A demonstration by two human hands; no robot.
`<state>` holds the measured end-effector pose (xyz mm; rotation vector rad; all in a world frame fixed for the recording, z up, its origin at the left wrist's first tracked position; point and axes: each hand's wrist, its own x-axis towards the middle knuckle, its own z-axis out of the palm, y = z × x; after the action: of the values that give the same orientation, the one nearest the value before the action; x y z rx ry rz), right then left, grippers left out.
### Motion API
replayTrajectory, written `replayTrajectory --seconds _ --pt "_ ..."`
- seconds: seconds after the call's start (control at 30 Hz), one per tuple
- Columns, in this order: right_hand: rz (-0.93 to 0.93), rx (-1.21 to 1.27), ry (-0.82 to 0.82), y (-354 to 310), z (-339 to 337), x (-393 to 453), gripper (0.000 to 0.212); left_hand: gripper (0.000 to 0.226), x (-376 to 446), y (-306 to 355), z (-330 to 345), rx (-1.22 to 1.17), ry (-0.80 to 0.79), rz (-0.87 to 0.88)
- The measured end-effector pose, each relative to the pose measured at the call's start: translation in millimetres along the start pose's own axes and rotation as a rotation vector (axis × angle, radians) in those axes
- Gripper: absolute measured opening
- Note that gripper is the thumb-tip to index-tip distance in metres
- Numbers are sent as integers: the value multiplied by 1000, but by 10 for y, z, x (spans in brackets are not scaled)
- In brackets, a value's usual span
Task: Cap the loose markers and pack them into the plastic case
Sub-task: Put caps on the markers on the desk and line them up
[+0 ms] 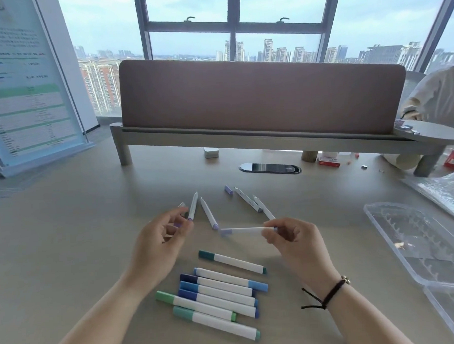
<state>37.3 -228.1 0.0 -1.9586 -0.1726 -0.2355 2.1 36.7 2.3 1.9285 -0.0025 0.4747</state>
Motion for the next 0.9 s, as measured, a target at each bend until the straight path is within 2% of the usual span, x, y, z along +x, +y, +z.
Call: replayTrajectory --seconds 0.07,0.13,0.27,0.47,0.6,0.73,0.83,0.9 --pt "-7 -140 -60 73 -16 -10 10 12 51 -50 -41 89 94 -8" --pt "-44 -276 -142 92 3 -40 9 20 86 -91 -76 157 170 -43" --pt "-166 -498 -215 35 44 -79 3 18 120 -155 -96 133 222 -131" --pt "-120 -461 -197 0 55 -89 2 16 129 -178 -55 154 211 -153" --pt "-63 -480 -145 -192 256 140 12 15 134 -135 -61 174 234 -176" --pt "-49 -607 -277 -426 725 502 30 15 137 -114 -75 161 236 -180" --pt "-43 -727 -301 -543 1070 667 45 14 125 -114 -88 138 231 -185" --pt "-11 -783 -288 -526 1218 728 40 14 124 -120 -98 127 232 -189"
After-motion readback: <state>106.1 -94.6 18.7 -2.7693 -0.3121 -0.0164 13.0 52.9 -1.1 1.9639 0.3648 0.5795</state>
